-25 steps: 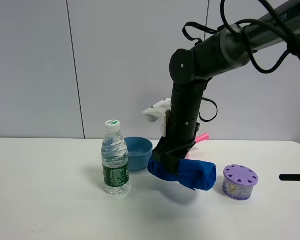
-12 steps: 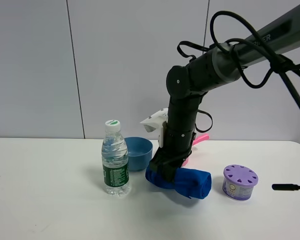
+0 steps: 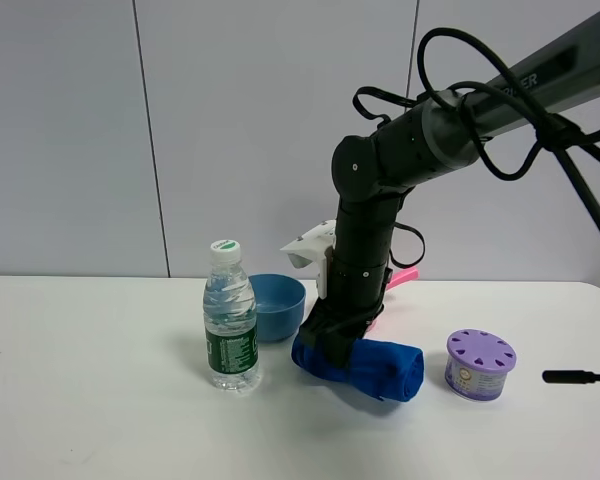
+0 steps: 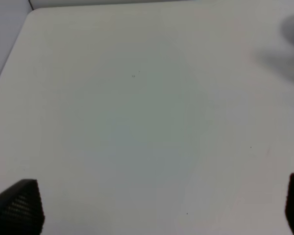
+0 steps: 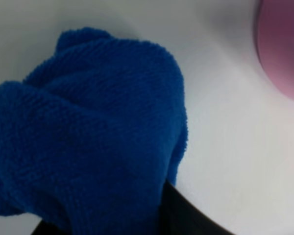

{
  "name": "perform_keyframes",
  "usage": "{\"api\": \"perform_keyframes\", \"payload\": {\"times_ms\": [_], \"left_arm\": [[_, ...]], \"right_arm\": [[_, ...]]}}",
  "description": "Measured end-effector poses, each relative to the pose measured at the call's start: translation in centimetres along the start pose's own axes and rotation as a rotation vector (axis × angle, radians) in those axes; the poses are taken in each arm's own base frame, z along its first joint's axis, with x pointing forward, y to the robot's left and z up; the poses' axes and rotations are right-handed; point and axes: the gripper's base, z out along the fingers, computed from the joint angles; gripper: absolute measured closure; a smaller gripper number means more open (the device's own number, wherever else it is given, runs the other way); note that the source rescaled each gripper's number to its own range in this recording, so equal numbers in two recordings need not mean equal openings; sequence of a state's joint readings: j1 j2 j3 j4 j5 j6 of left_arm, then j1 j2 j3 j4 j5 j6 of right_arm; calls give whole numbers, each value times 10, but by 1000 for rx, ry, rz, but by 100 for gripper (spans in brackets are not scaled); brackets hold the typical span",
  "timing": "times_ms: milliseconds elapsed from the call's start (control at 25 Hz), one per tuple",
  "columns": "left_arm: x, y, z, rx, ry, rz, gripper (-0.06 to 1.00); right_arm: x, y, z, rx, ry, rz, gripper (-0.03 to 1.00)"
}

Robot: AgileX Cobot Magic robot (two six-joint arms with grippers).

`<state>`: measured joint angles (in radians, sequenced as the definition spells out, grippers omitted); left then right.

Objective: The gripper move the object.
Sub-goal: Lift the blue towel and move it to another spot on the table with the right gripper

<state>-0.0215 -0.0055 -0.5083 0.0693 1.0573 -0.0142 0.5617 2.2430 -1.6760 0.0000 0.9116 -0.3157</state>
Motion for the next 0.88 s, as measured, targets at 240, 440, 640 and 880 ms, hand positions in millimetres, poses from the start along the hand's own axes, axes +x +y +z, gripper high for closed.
{"api": "perform_keyframes", "payload": {"times_ms": [240,440,640,880], "left_arm": [[0,0,0,0,0,0,-6],[0,0,0,0,0,0,-6],[0,0,0,0,0,0,-6],[0,0,0,0,0,0,-6]], "right_arm": [[1,0,0,1,13,-3,74],[2,-1,0,11,24,23,40],[2,-1,0,13,26,35,32],[1,-2,-20,22,1,64,32]]}}
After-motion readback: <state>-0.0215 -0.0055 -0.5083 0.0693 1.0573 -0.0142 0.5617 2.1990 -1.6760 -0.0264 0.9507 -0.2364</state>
